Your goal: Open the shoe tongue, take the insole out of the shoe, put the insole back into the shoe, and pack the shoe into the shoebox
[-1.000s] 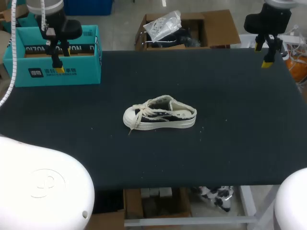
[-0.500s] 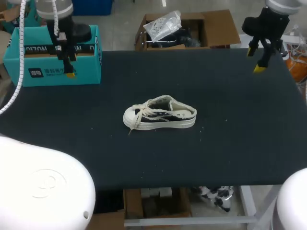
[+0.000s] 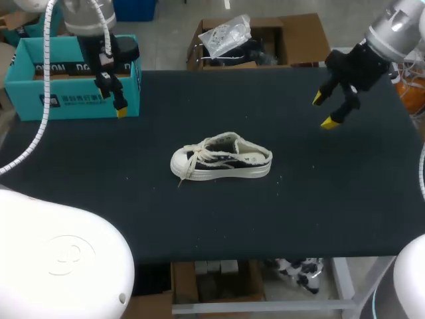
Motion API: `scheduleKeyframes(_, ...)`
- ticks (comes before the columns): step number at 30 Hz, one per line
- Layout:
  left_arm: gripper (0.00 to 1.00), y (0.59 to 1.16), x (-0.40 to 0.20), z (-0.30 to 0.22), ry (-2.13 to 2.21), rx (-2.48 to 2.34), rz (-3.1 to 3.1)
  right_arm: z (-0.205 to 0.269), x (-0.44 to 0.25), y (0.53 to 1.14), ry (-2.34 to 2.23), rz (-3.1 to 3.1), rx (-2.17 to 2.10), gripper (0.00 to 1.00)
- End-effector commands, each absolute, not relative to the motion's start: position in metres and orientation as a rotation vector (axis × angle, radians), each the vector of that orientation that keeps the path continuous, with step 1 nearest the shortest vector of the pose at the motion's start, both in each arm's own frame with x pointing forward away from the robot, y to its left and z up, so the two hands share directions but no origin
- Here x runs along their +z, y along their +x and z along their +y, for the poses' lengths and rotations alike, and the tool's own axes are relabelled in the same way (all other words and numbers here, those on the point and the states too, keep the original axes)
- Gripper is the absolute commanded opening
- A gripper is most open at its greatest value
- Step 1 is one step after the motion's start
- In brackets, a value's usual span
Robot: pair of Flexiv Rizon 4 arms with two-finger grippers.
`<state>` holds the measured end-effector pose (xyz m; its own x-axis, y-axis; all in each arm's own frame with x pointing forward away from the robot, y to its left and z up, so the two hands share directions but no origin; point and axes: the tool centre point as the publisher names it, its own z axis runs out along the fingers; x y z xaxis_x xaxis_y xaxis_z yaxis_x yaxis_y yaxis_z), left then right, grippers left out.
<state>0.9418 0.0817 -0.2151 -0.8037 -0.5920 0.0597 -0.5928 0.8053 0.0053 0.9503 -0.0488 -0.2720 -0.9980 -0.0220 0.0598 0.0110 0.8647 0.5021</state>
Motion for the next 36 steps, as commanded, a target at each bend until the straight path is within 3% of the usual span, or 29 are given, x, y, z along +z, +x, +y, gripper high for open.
scheduleKeyframes(1,1.00,0.934,-0.220,0.075,1.185,-0.030,-2.846,-0.043,-0.289,0.940,-0.065,-3.078,-0.871,1.00)
scheduleKeyframes(13,1.00,0.934,-0.220,0.075,1.185,-0.030,-2.846,-0.043,-0.289,0.940,-0.065,-3.078,-0.871,1.00)
scheduleKeyframes(26,1.00,0.901,-0.226,-0.027,1.831,-0.044,-2.476,0.001,-0.350,0.935,-0.090,-2.928,-1.122,1.00)
scheduleKeyframes(36,1.00,0.903,-0.235,-0.067,1.915,-0.043,-2.396,0.032,-0.379,0.931,-0.085,-2.856,-1.260,1.00)
